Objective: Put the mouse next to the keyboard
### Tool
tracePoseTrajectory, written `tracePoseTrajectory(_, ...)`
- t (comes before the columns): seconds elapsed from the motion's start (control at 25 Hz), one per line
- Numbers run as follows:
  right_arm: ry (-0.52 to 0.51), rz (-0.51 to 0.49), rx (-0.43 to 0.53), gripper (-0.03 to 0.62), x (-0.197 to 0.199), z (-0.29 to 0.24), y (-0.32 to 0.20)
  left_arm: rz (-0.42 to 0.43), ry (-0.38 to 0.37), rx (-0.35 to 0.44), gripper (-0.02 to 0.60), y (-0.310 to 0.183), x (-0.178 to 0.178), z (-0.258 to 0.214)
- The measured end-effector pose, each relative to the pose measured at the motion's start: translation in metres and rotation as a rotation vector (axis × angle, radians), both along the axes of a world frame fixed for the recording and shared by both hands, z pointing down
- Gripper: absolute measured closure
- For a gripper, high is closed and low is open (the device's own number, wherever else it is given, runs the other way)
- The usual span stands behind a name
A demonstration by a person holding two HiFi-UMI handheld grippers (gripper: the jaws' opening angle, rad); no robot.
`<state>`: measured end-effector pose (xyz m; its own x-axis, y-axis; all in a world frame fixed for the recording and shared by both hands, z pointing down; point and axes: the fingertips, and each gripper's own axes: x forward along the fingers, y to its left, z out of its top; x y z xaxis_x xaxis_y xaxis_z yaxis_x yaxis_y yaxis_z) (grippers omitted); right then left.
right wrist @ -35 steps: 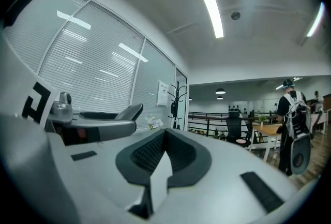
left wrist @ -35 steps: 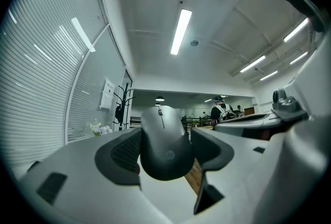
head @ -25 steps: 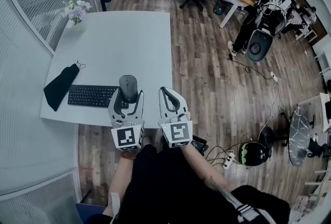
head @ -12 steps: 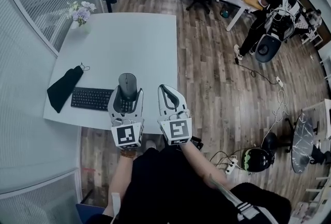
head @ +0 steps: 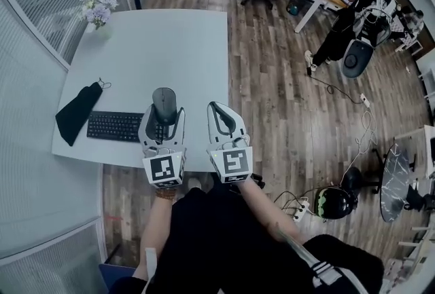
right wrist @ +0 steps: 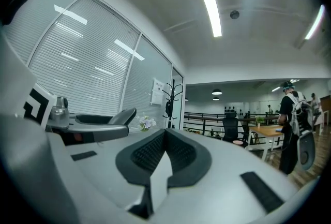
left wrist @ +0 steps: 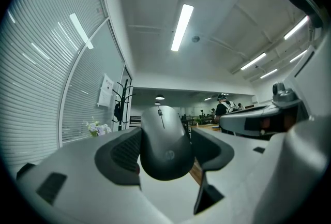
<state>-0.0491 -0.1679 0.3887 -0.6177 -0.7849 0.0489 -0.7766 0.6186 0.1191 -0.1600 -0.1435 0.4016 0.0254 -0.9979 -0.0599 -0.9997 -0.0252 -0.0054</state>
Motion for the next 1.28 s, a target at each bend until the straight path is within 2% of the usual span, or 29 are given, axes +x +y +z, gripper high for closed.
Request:
tracePoseTrajectory(0.4,0.002,0.017,-0.004,0.595,0.015,0.001,-0.003,0.014,0.000,-0.044,0.276,-0.005,0.012,0.019)
tracePoseTrajectory(0.96,0.001,0.045,-0.023,0.595,0.026,0.006,-0.016,0.025,0.007,-0.176,0.276,-0.021,0.014,0.083)
tracePoseTrajectory(1.28,0.004,0.072,-0.032,0.595,0.040,0.009,-0.026,0.059,0.012,-0.262,0.277,-0.031,0.026,0.120)
